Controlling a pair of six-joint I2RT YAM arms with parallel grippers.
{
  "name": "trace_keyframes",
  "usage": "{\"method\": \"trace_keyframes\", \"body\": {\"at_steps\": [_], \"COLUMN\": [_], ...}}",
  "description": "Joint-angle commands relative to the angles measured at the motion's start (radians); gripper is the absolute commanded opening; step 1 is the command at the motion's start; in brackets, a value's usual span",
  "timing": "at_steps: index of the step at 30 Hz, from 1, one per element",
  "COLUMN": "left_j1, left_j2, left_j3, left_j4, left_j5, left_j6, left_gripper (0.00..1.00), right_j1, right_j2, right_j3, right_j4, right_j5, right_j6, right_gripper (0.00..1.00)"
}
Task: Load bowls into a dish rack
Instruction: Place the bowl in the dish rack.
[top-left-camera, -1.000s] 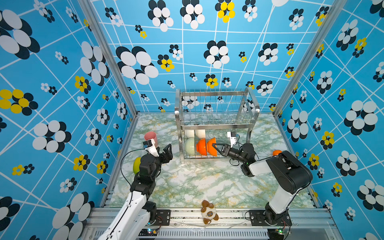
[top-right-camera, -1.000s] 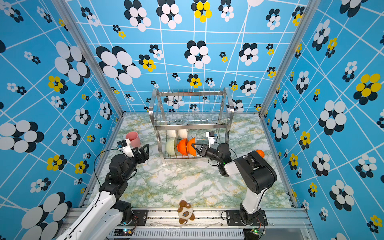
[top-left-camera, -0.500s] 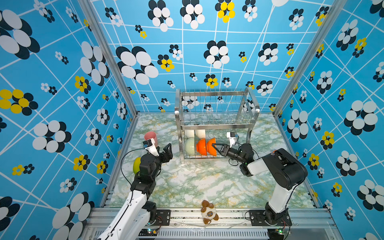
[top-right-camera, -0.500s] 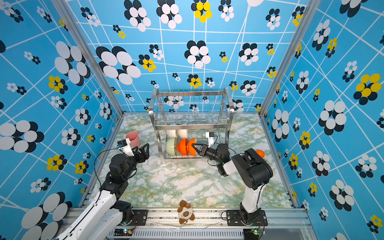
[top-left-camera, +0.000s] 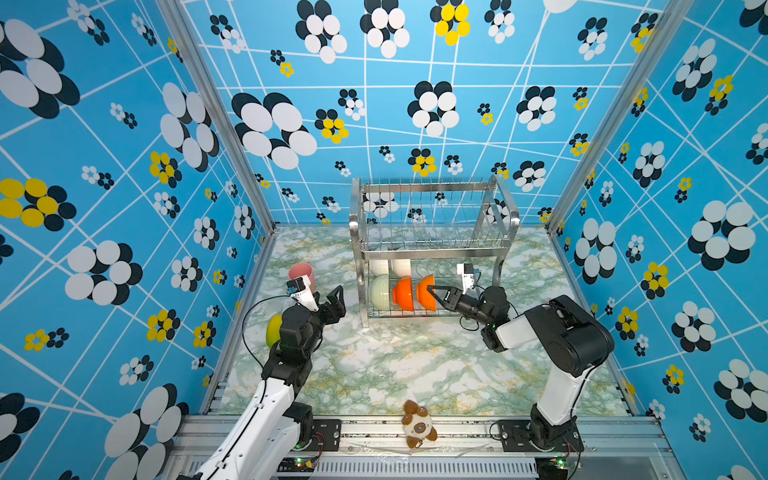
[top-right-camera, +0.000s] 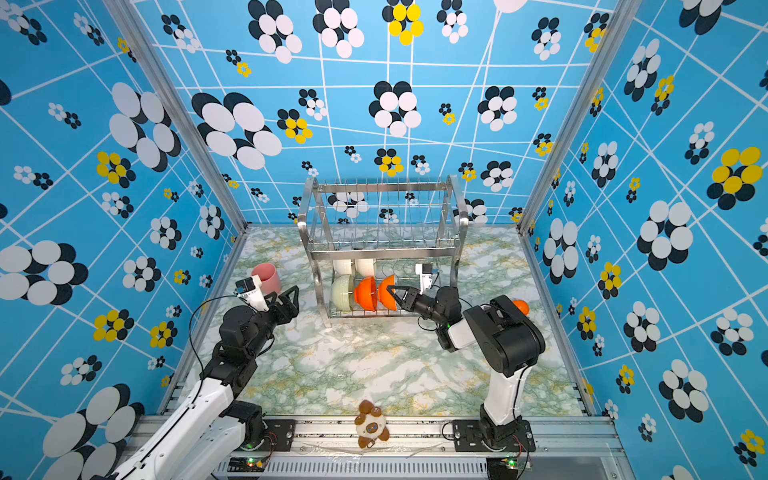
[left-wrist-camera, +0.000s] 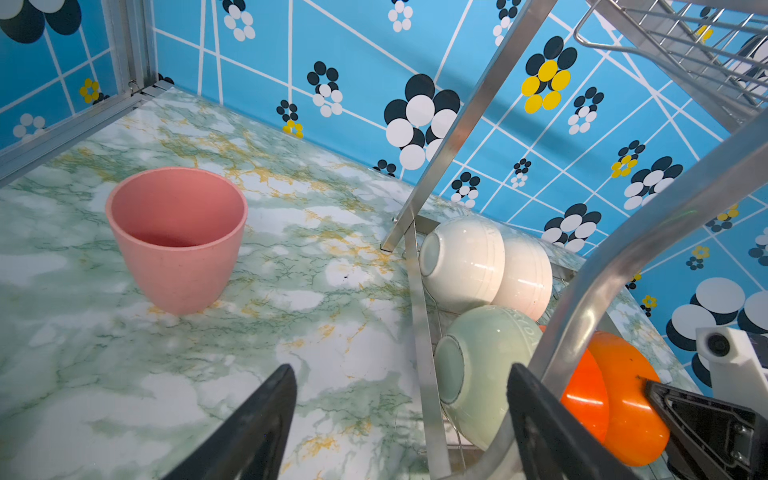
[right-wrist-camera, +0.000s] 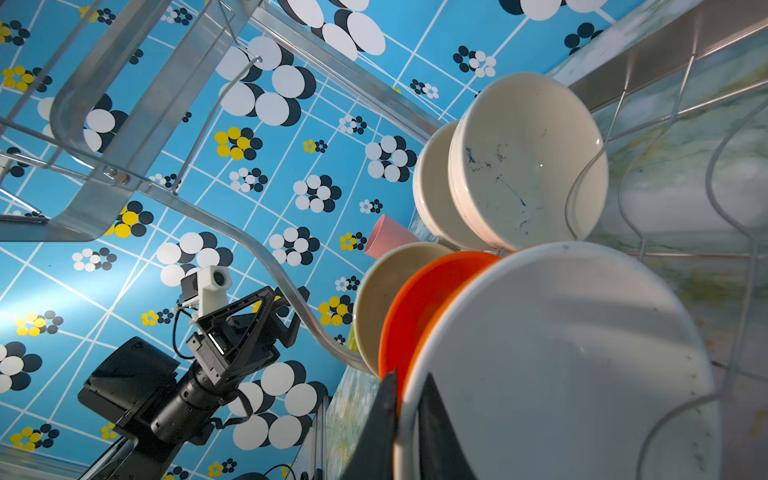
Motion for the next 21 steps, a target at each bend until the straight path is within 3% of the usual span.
{"method": "trace_keyframes", "body": {"at_steps": [1, 12, 21], "left_j1": [0.008, 0.008, 0.008], "left_j2": [0.008, 0.019, 0.013], "left_j3": [0.033, 0.036, 0.028], "left_j4": [0.025, 0.030, 0.030], "left_j5": [0.020, 0.022, 0.018], "left_j6": [0.001, -0.004, -0.002], "left_gripper": [0.81, 0.81, 0.81], "right_j1": [-0.008, -0.014, -0.019], "right_j2": [0.021, -0.029, -0.108], "right_j3": [-0.008, -0.021, -0.055], "right_j4": [0.025, 0.024, -0.045], "right_j5": [-0.006, -0.016, 0.020], "right_j6": [-0.011, 0.002, -0.022], "right_gripper": [0.18, 0.42, 0.49]}}
